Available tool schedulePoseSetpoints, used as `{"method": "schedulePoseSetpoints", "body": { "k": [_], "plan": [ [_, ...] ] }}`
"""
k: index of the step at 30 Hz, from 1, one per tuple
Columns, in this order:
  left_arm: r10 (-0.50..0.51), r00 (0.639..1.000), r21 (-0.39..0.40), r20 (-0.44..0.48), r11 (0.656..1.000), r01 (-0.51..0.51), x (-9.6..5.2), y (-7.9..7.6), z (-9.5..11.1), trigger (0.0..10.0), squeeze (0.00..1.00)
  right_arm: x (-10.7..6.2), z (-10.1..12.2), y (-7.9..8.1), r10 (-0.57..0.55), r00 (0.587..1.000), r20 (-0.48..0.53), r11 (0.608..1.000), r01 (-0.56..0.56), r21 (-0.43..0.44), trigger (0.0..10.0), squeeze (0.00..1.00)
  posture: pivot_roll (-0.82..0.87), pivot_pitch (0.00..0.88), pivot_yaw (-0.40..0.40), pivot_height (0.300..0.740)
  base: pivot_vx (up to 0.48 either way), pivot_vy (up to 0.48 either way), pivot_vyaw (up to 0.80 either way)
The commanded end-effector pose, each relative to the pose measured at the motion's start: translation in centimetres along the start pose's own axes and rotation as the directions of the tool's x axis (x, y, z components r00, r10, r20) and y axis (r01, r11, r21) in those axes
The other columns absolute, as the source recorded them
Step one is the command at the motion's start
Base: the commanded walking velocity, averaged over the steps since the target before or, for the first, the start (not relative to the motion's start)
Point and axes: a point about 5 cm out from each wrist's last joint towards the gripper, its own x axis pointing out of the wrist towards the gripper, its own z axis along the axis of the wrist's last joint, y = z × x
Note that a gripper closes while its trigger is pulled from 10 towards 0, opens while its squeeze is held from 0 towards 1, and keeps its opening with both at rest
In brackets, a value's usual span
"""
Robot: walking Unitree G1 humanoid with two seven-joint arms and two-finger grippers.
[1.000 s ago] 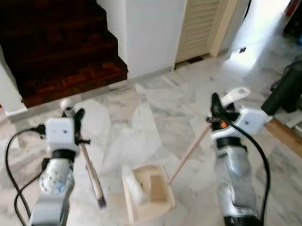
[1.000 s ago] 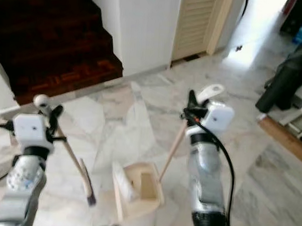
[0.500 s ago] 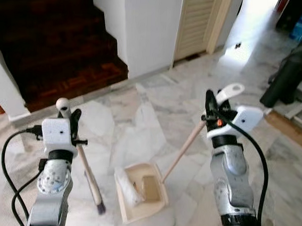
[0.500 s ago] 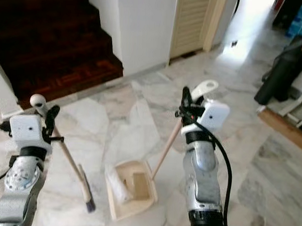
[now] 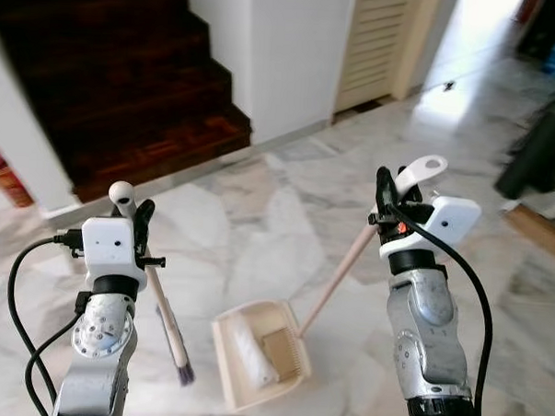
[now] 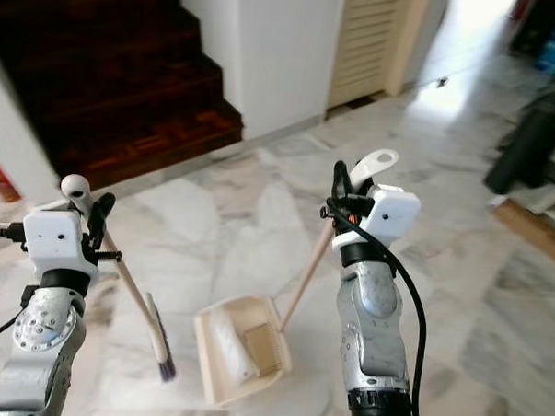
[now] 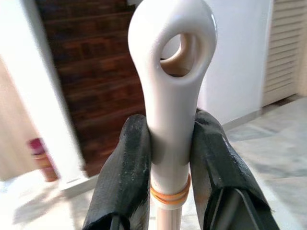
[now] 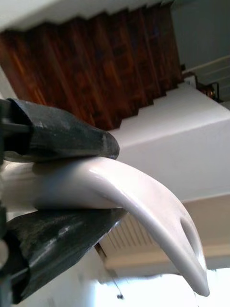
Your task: Sweep floor
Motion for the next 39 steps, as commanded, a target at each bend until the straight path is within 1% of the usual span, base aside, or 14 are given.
{"method": "schedulePoseSetpoints", "body": {
  "k": [1, 5, 21, 24, 37, 39],
  "plan": [
    [-0.001, 0.999, 0.019, 0.054, 1.000, 0.000, 0.12, 0.23, 1.02, 10.0, 0.00, 0.29, 1.14, 0.28, 0.005, 0.998, 0.056, 0.999, -0.007, 0.032, 10.0, 0.00, 0.00, 0.026, 0.013, 0.740, 0.000, 0.285, 0.77],
    [-0.002, 0.999, 0.019, 0.053, 1.000, 0.001, 0.11, 0.23, 1.00, 10.0, 0.00, 0.24, 1.12, 0.32, 0.007, 0.998, 0.057, 0.999, -0.009, 0.036, 10.0, 0.00, 0.00, 0.019, 0.014, 0.740, 0.000, 0.286, 0.72],
    [0.002, 0.999, 0.019, 0.055, 1.000, -0.003, 0.01, 0.31, 1.00, 10.0, 0.00, 0.27, 1.13, 0.45, 0.016, 0.998, 0.056, 0.998, -0.019, 0.052, 10.0, 0.00, 0.00, 0.004, 0.011, 0.740, 0.000, 0.286, 0.00],
    [0.005, 0.998, 0.019, 0.055, 1.000, -0.006, 0.07, 0.34, 1.06, 10.0, 0.00, 0.37, 1.23, 0.42, 0.016, 0.998, 0.057, 0.999, -0.019, 0.049, 10.0, 0.00, 0.00, 0.024, 0.007, 0.740, 0.000, 0.295, 0.00],
    [0.012, 0.999, 0.021, 0.052, 1.000, -0.013, 0.10, 0.52, 1.10, 10.0, 0.00, 0.55, 1.45, 0.44, 0.015, 0.998, 0.060, 0.999, -0.017, 0.030, 10.0, 0.00, 0.00, 0.057, 0.007, 0.740, 0.000, 0.387, 0.00],
    [0.012, 0.999, 0.021, 0.053, 1.000, -0.014, 0.12, 0.54, 1.11, 10.0, 0.00, 0.56, 1.46, 0.45, 0.014, 0.998, 0.061, 0.999, -0.016, 0.029, 10.0, 0.00, 0.01, 0.061, 0.007, 0.740, 0.000, 0.401, 0.66]
  ]
}}
